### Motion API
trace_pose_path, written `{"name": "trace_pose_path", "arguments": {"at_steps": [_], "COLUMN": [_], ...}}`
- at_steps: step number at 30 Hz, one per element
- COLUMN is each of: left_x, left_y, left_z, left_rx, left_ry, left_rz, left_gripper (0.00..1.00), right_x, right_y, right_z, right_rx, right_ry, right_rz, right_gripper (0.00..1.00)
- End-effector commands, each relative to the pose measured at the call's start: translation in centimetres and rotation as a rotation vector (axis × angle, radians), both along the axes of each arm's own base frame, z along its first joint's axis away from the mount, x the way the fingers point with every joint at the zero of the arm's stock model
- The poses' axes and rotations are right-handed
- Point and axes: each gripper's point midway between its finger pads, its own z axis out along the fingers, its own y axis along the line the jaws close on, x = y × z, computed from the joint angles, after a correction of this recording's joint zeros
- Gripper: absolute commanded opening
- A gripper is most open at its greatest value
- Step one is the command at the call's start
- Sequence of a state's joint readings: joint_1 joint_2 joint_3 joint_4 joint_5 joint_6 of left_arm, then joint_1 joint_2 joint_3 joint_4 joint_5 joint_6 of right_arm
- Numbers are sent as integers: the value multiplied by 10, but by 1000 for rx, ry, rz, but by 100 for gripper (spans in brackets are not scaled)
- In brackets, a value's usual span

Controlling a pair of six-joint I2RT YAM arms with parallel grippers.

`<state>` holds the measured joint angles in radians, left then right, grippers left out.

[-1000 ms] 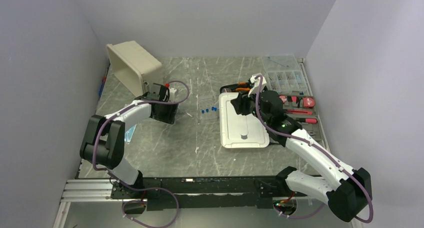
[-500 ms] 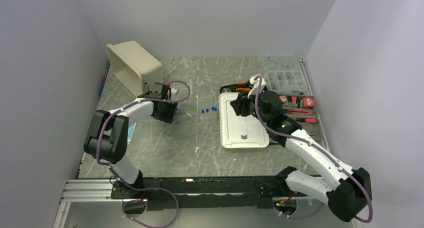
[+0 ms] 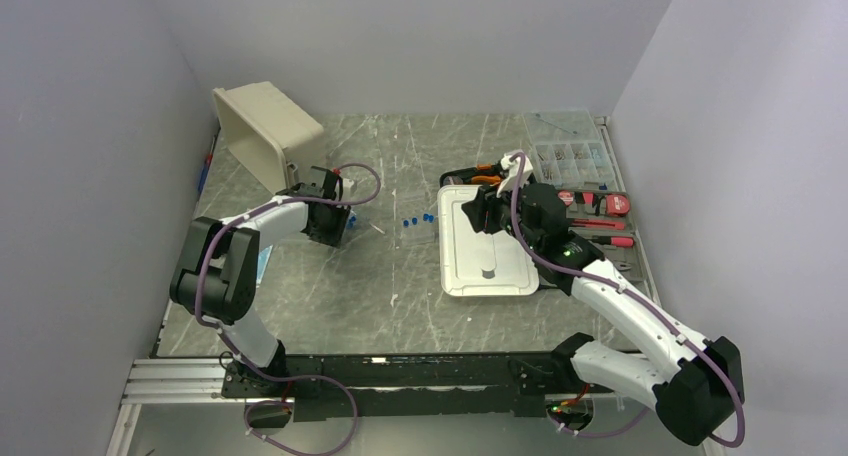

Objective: Organize the chemistry lab equipment

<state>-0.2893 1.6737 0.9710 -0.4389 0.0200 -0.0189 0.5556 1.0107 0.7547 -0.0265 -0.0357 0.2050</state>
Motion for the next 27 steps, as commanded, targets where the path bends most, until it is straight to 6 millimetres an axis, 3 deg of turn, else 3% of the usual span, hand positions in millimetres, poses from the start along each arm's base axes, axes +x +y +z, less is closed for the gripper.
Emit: {"name": "trace_pose_path", "arguments": {"at_steps": [1, 10, 17, 27], "left_x": [6, -9, -36, -61], "left_y": [-5, -16, -47, -67], "left_z": [5, 5, 14, 49], "left_rx": [-21, -37, -60, -146], "left_ry": [-6, 14, 12, -55], "left_rz": [-14, -91, -202, -206], "left_gripper": [33, 17, 9, 6], "right_x": [1, 0, -1, -9], "right_y": [-1, -2, -1, 8], "right_z": [20, 19, 22, 12], "right_rx": [41, 44, 61, 113], "right_ry": [-68, -68, -70, 8], "right_rz": [2, 0, 6, 37], "right_gripper": [48, 48, 48, 48]}}
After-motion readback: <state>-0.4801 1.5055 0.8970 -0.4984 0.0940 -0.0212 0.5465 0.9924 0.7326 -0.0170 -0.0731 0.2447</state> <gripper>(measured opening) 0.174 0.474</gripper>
